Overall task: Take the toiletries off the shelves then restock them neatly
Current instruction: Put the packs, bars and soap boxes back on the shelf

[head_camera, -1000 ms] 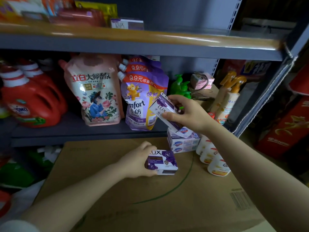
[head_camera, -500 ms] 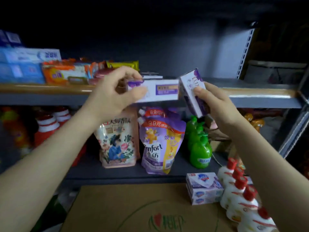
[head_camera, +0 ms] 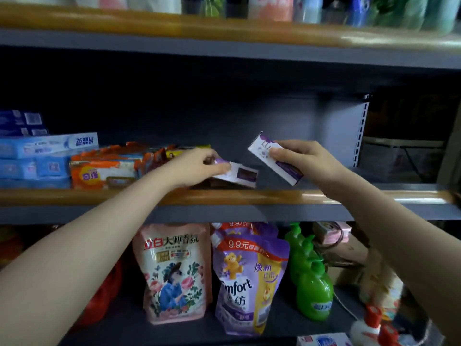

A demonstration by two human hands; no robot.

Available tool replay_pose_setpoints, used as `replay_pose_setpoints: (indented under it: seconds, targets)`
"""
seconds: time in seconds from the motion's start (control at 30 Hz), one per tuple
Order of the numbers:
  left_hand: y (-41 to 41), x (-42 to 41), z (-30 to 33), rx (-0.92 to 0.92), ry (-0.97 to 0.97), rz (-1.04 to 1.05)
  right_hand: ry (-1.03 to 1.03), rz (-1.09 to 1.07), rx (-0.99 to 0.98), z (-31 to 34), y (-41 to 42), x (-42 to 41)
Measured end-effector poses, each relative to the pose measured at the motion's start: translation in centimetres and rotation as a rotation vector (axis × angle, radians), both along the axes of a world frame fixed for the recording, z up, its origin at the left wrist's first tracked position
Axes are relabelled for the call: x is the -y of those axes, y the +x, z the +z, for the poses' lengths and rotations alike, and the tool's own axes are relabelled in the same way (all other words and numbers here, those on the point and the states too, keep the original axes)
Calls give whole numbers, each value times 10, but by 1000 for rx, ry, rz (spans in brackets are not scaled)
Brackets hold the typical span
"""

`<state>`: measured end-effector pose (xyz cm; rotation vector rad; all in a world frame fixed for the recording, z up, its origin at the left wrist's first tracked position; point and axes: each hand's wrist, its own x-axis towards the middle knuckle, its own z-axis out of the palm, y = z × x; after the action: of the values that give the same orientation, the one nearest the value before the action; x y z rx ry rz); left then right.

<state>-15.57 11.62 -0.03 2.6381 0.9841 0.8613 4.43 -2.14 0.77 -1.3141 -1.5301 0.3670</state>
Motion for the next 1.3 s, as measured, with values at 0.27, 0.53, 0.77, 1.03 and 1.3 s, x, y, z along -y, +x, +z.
replay_pose_setpoints:
  seconds: [0.27,0.53,0.77,1.03,1.3]
  targets:
    - [14,-13,9,-298,63,-65,-90,65,134,20,4,-29]
    - [25,-23,15,-383,54,-2,-207,198,201,16,-2,-53]
    - [6,-24,20,-583,49,-107,-332,236,304,13,-8,-54]
    - [2,-20,12,-460,67,-112,-172,206,485,6,-18,-53]
    - [16,-15,10,-506,108,-95,-215,197,477,2,-3,-48]
